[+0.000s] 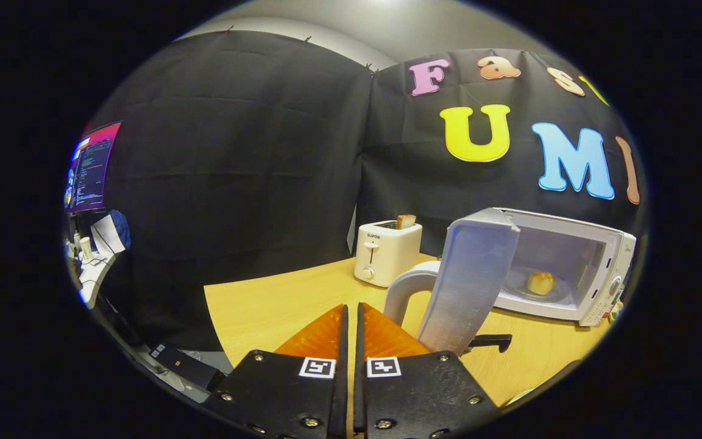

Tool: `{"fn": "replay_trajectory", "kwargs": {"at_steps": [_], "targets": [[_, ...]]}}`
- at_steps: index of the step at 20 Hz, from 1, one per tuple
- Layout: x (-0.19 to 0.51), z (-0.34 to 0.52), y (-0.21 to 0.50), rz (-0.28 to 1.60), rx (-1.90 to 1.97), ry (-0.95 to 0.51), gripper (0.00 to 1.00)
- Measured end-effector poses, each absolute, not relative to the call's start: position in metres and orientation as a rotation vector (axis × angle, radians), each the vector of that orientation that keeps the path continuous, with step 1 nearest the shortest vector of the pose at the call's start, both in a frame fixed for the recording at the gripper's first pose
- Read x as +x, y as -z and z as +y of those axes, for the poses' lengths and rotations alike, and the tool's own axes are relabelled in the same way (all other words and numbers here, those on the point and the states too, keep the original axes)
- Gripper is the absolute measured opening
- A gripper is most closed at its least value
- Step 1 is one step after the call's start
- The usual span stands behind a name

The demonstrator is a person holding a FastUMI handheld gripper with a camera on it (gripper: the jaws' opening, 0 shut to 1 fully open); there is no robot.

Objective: Open the microwave, put the food inside, and close the microwave door.

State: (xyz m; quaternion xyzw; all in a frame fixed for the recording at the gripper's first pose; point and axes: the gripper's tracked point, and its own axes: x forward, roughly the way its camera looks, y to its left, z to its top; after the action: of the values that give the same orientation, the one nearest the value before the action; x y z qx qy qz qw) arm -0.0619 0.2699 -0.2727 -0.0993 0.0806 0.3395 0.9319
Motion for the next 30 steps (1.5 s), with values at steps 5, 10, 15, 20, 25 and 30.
{"fn": "replay_trajectory", "kwargs": {"at_steps": [5,10,15,20,25,30], "targets": [[-0.061,0.243,0.267,0.140,-0.218,-0.642,0.05],[-0.051,0.194,0.253,0.104,-0.241,-0.529,0.05],[-0.016,0.124,0.244,0.097,-0.245,-0.375,0.05],[0.029,0.054,0.235,0.090,-0.255,-0.224,0.05],[0.069,-0.002,0.231,0.110,-0.188,-0.096,0.05],[0.104,-0.044,0.233,0.118,-0.168,0.001,0.05]]}}
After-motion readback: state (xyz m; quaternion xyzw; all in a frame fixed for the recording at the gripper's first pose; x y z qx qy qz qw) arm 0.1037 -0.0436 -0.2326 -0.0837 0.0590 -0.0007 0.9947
